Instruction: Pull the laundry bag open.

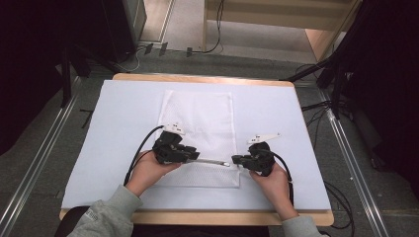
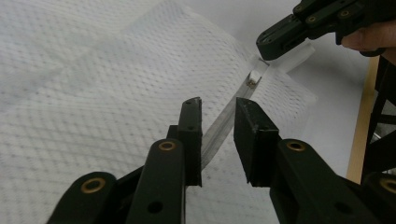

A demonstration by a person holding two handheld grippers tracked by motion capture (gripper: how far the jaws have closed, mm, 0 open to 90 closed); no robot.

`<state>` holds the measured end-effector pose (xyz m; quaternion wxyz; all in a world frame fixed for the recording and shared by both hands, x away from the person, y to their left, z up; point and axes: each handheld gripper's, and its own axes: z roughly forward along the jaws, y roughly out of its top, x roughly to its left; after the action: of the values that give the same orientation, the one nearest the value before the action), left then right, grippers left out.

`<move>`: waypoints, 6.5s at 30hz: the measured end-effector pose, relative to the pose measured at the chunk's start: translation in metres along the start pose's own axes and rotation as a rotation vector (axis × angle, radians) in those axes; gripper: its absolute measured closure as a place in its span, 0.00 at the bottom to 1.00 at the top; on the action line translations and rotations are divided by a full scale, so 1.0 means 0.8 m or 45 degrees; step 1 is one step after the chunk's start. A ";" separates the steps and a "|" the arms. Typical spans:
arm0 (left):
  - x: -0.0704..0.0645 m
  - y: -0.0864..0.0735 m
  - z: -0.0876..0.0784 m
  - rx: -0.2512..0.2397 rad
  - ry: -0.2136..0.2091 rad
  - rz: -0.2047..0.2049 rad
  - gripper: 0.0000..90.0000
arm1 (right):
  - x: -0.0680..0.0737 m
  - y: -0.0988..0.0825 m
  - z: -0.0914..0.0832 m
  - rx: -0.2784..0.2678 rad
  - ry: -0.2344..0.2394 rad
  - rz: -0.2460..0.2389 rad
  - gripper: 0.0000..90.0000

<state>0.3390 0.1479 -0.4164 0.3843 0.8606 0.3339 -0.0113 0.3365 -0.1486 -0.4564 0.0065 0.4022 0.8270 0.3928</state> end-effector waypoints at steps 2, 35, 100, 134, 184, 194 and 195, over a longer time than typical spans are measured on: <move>-0.003 0.000 0.004 0.007 -0.008 0.012 0.88 | 0.001 0.000 0.001 0.003 -0.002 -0.001 1.00; -0.006 -0.009 0.074 0.151 -0.042 0.054 1.00 | 0.005 0.000 0.032 0.051 0.013 0.023 1.00; -0.016 0.005 0.098 0.128 -0.112 0.053 0.89 | 0.011 -0.012 0.019 0.034 -0.075 -0.101 1.00; 0.018 0.008 0.076 0.181 -0.270 -0.144 0.98 | 0.009 -0.019 0.019 -0.016 -0.065 -0.231 1.00; 0.041 -0.013 0.021 0.195 -0.229 -0.184 0.98 | 0.003 -0.014 0.021 0.014 -0.008 -0.201 1.00; 0.046 -0.019 0.014 0.206 -0.230 -0.197 0.98 | 0.004 -0.012 0.022 0.028 -0.005 -0.205 1.00; 0.045 -0.020 0.013 0.214 -0.210 -0.195 0.98 | 0.004 -0.012 0.022 0.026 -0.004 -0.211 1.00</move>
<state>0.3601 0.1688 -0.4444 0.3349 0.8580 0.3637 -0.1391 0.3335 -0.1387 -0.4738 0.0361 0.3332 0.8613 0.3819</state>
